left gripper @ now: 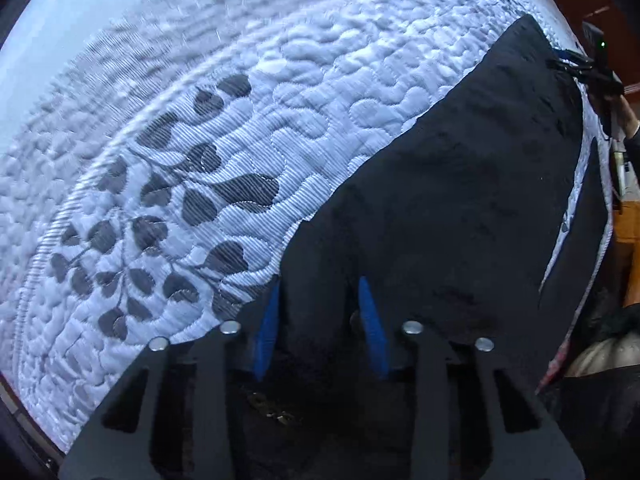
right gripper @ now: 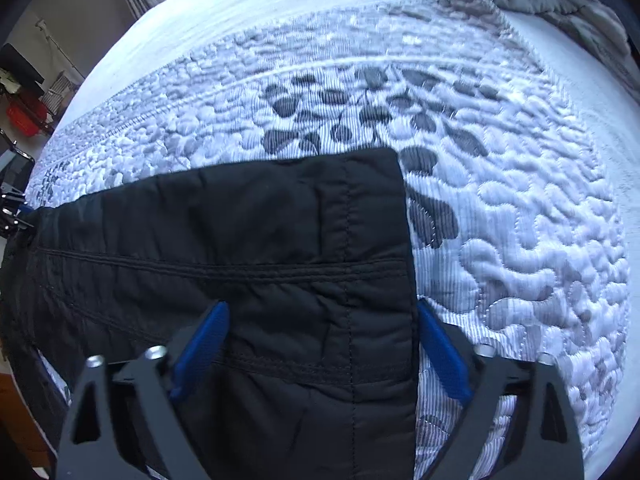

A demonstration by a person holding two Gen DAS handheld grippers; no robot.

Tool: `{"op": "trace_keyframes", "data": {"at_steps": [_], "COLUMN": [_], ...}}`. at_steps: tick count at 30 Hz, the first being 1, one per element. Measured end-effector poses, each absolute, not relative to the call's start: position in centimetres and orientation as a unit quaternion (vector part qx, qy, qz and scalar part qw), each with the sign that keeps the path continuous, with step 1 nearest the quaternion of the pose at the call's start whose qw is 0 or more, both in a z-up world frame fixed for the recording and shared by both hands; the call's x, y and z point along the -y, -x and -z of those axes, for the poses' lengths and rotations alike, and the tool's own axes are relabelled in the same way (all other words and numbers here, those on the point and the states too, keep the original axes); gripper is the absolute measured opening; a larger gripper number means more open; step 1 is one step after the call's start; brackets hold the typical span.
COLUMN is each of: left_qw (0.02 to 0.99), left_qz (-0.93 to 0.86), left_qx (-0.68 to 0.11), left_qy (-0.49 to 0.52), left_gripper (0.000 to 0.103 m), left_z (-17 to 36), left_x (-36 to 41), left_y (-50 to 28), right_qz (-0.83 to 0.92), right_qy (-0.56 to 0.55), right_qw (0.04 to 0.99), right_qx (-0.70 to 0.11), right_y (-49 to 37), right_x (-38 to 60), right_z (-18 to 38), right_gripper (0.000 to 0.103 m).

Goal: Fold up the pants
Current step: 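Grasp the waistband with the left tool while the right tool grasps the hem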

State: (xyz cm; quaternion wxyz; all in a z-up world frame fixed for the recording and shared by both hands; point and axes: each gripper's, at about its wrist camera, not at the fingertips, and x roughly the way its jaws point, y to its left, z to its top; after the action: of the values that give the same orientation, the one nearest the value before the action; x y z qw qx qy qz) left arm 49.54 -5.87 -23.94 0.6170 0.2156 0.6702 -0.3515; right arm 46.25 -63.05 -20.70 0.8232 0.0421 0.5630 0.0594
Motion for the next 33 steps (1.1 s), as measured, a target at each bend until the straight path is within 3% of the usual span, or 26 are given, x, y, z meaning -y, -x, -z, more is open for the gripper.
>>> {"op": "trace_keyframes", "data": {"at_steps": [1, 3, 7, 12, 16, 18, 23, 25, 27, 29, 30, 33], "left_qw": [0.629, 0.65, 0.684, 0.713, 0.733, 0.736, 0.741, 0.739, 0.746, 0.76, 0.769, 0.783], "left_qz": [0.35, 0.345, 0.34, 0.336, 0.332, 0.351, 0.362, 0.361, 0.348, 0.334, 0.331, 0.347], "left_qx": [-0.659, -0.642, -0.61, -0.583, -0.562, -0.559, -0.555, -0.558, -0.557, -0.545, -0.533, -0.499], "left_qy": [-0.218, -0.216, -0.212, -0.198, -0.19, -0.151, -0.11, -0.106, -0.109, -0.116, -0.12, -0.132], "left_gripper": [0.03, 0.022, 0.021, 0.021, 0.019, 0.0, 0.0, 0.009, 0.026, 0.081, 0.09, 0.092], "left_z": [23.4, 22.1, 19.7, 16.6, 13.9, 12.8, 12.1, 12.5, 12.7, 12.4, 12.2, 11.6], "left_x": [5.8, 5.8, 5.2, 3.3, 0.3, -1.4, -3.2, -3.2, -3.3, -2.7, -2.2, 0.0], "left_y": [-48.9, -47.7, -43.8, -39.5, -35.8, -34.4, -28.6, -27.5, -27.5, -29.0, -30.1, -34.2], "right_qz": [-0.054, -0.061, -0.066, -0.071, -0.071, -0.067, -0.062, -0.061, -0.065, -0.07, -0.071, -0.08], "right_qy": [-0.039, -0.049, -0.03, 0.01, 0.021, 0.024, 0.064, 0.079, 0.076, 0.068, 0.065, 0.051], "right_qw": [0.827, 0.831, 0.842, 0.871, 0.9, 0.911, 0.931, 0.935, 0.936, 0.936, 0.936, 0.938], "right_qx": [-0.558, -0.551, -0.535, -0.485, -0.43, -0.406, -0.353, -0.341, -0.336, -0.338, -0.337, -0.334], "right_y": [-46.0, -45.9, -45.4, -43.7, -40.5, -38.6, -33.6, -31.8, -30.9, -30.7, -30.8, -31.0], "right_x": [63.2, 63.5, 62.8, 60.5, 59.6, 59.5, 57.8, 56.9, 56.5, 56.6, 56.7, 57.3], "right_z": [20.2, 19.5, 18.1, 14.9, 11.6, 10.2, 7.9, 7.3, 7.0, 6.7, 6.6, 6.2], "right_gripper": [0.054, 0.036, 0.022, 0.013, 0.011, 0.011, 0.011, 0.011, 0.01, 0.01, 0.01, 0.01]}}
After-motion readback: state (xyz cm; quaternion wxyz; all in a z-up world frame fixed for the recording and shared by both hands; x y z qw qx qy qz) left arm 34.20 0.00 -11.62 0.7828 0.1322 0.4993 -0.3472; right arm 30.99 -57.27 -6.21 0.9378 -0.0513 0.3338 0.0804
